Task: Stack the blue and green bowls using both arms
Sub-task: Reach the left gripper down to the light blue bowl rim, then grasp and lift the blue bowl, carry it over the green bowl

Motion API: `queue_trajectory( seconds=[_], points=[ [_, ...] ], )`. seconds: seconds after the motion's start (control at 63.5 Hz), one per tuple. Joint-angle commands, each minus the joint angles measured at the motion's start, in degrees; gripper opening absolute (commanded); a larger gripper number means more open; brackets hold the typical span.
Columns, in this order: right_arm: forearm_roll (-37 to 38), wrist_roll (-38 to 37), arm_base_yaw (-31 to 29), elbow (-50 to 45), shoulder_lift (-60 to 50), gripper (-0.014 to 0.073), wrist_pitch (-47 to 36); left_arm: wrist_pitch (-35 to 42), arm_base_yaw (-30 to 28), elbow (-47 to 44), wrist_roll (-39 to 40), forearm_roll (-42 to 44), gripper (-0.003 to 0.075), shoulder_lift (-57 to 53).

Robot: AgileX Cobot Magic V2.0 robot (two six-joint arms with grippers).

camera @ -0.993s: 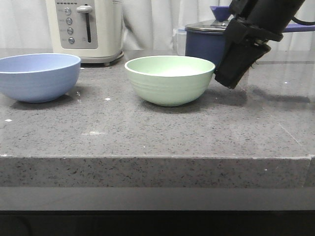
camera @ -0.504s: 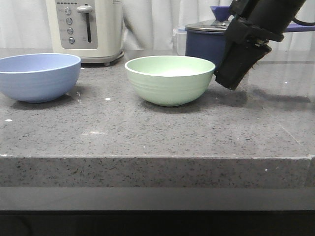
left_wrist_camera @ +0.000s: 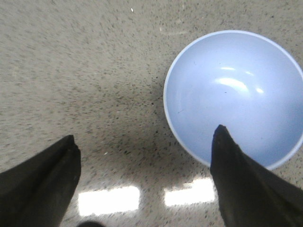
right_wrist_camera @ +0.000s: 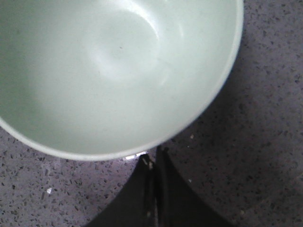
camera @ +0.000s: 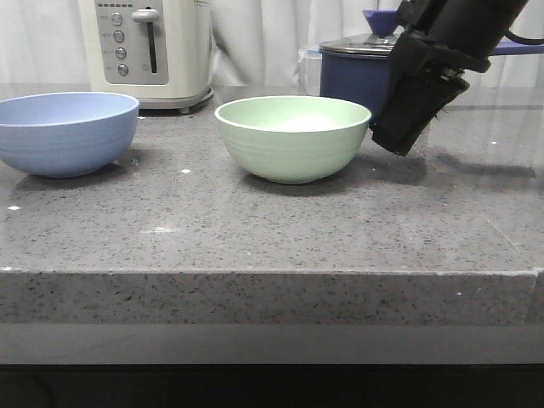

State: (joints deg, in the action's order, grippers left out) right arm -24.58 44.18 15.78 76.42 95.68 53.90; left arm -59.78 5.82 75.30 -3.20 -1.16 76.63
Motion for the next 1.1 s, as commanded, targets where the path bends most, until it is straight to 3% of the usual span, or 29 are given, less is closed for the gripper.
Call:
queue_trajectory(
  seconds=[0.0, 0.425, 0.756, 1.087],
  points=[
    [-1.9, 0.7, -0.1, 1.4, -2.3, -0.0063, -0.8, 0.8, -1.0, 4.2, -1.9, -5.6, 0.0563, 3.0],
    [-1.9, 0.7, -0.1, 1.4, -2.3, -0.0063, -0.8, 1.3, -1.3, 6.5, -3.2, -10.2, 0.0547, 17.2],
    [-1.9, 0.7, -0.1, 1.4, -2.3, -0.0063, -0.8, 2.7, -1.3, 6.7, -3.3, -12.1, 0.0198, 18.0],
    [-1.9, 0.7, -0.1, 1.4, -2.3, -0.0063, -0.8, 0.9, -1.3, 11.7, -3.9, -13.7, -0.0011, 16.5]
  ],
)
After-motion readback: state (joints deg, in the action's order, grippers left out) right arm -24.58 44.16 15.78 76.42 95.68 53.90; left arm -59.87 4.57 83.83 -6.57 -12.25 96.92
